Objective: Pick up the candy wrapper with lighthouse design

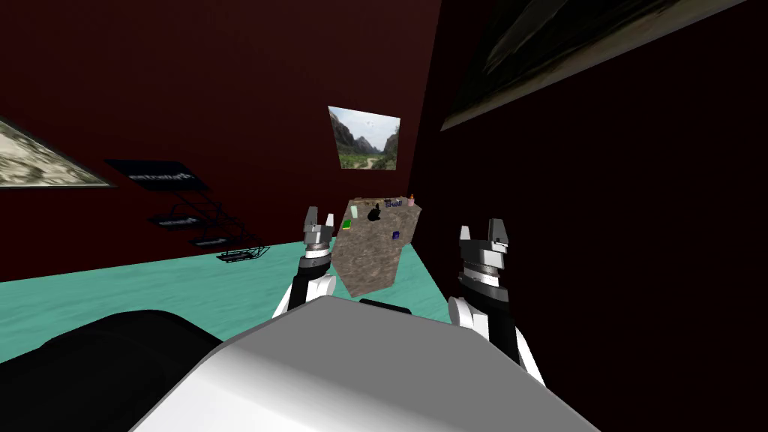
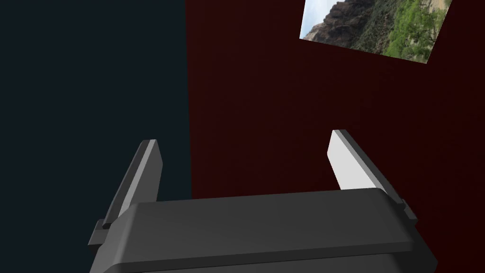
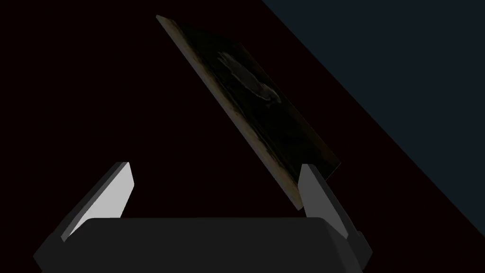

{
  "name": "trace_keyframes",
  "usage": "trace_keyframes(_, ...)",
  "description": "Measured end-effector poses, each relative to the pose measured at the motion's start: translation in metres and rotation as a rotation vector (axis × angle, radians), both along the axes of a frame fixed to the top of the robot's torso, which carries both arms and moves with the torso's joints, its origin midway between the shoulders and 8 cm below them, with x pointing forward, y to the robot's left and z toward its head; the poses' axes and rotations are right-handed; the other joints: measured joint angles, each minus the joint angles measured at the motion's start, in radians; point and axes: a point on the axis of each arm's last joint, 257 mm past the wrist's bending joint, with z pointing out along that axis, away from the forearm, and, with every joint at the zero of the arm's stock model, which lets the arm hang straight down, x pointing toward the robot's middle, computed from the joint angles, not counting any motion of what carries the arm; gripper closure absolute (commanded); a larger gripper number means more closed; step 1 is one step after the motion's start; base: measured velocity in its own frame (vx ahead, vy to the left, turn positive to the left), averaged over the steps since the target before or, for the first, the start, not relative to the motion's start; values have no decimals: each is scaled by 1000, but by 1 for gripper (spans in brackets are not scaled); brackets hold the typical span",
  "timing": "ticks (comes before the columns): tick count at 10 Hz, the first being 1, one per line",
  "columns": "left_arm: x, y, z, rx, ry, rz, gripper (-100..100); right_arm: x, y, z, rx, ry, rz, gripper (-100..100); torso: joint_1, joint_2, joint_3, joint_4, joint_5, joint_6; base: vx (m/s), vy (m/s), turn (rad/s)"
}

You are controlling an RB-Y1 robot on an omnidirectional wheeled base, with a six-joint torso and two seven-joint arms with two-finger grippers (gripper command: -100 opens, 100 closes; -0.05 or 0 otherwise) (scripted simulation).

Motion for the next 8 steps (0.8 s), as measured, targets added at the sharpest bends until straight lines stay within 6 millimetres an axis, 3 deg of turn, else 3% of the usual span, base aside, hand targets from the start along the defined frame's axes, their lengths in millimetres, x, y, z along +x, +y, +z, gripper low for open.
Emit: trace_keyframes(8,0,0,0,0,0,0,0,2,34,-22,-270,56,73,-100,2,-6,-4,-1,0,0,78,34,-116)
